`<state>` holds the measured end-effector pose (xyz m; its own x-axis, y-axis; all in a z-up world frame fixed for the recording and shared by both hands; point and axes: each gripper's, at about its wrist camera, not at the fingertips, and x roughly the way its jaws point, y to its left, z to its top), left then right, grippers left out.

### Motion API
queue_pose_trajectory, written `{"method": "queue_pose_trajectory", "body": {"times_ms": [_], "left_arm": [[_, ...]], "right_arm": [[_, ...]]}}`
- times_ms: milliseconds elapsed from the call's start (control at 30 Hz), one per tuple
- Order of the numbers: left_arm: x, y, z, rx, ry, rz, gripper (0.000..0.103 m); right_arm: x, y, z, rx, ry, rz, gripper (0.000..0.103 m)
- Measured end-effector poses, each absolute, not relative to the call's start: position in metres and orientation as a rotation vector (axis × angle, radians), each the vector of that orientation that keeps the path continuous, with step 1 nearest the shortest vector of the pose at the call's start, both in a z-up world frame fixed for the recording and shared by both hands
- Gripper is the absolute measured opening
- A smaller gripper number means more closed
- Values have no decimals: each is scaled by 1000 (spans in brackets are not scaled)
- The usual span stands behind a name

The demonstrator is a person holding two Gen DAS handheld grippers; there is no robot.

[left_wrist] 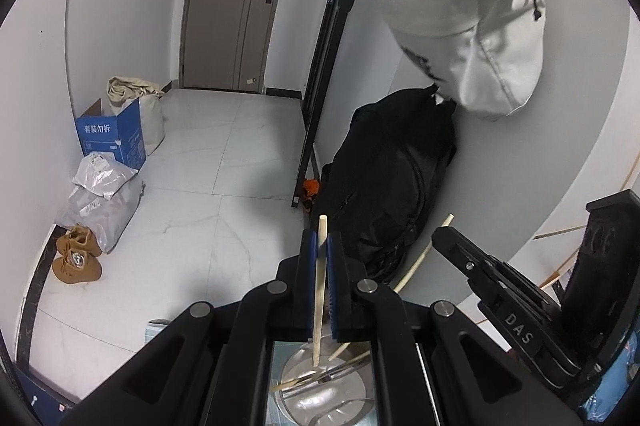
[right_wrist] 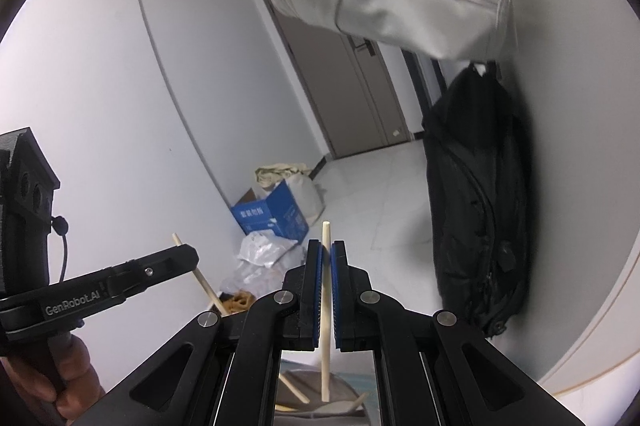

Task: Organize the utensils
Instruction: 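Carry both chopsticks above the white holder and insert them, then open both grippers and withdraw from the holder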

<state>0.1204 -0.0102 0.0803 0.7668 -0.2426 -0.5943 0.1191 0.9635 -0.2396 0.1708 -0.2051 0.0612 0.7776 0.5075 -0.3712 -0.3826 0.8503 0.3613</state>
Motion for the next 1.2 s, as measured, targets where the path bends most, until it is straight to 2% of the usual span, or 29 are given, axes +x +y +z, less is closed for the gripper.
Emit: {"method": "queue_pose_trajectory", "body": {"times_ms": [600, 633, 900, 967, 1000, 1067, 1133, 1200], "left_arm": [[119, -22, 41, -164, 762, -303, 1], [118, -20, 42, -165, 764, -300, 1], [119, -10, 41, -222, 839, -325, 2], [115, -5, 44, -242, 842, -312, 2], [111, -2, 46, -251, 836, -301, 4], [102, 2, 52, -246, 818, -276, 13], [92, 2, 56, -244, 798, -258, 36], [83, 3, 58, -249, 777, -244, 49]], "right_arm": [[163, -191, 3, 191, 630, 536, 4], [161, -191, 1, 192, 637, 534, 7], [149, -198, -8, 263, 702, 551, 7], [144, -205, -6, 284, 700, 550, 13], [141, -208, -5, 292, 696, 548, 17], [131, -216, -1, 311, 680, 538, 40], [122, -223, 5, 326, 662, 527, 48], [114, -225, 11, 321, 652, 513, 50]]}}
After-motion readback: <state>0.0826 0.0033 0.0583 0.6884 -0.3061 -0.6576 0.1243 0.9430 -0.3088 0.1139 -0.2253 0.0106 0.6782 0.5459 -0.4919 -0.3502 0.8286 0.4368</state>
